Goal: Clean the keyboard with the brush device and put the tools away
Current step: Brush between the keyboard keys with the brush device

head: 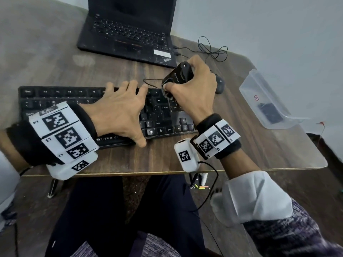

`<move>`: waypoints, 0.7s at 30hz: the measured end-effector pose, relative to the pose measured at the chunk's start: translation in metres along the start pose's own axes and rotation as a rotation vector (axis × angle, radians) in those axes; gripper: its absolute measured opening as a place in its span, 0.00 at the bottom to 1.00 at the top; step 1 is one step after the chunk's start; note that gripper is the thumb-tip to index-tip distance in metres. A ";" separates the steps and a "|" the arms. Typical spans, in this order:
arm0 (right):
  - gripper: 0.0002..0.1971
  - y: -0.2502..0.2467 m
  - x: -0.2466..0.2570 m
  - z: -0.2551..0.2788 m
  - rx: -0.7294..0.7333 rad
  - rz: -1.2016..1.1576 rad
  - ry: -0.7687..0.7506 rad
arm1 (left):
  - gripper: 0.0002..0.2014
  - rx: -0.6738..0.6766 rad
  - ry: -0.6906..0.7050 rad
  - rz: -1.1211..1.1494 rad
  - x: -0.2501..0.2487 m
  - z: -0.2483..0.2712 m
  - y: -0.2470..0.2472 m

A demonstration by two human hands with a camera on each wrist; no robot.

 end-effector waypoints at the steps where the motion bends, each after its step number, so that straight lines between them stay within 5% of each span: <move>1: 0.20 -0.003 0.000 -0.002 -0.015 0.002 0.004 | 0.77 -0.008 0.009 -0.007 -0.001 0.000 0.000; 8: 0.22 -0.033 -0.036 0.026 0.143 0.099 0.025 | 0.76 0.009 0.002 0.026 0.002 0.000 0.000; 15: 0.22 -0.079 -0.080 0.016 -0.097 0.207 0.147 | 0.77 0.004 0.025 0.010 0.001 -0.001 0.001; 21: 0.21 -0.053 -0.037 0.062 0.073 0.102 0.083 | 0.73 0.043 0.029 0.055 0.001 -0.004 0.003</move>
Point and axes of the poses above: each hand's wrist, its own z-axis away from the middle knuckle, its own y-axis out of the palm, x = y × z, the point moved 8 cm from there along -z, towards the middle knuckle, and after that the axes turned 14 degrees about -x, right-handed, at the moved point
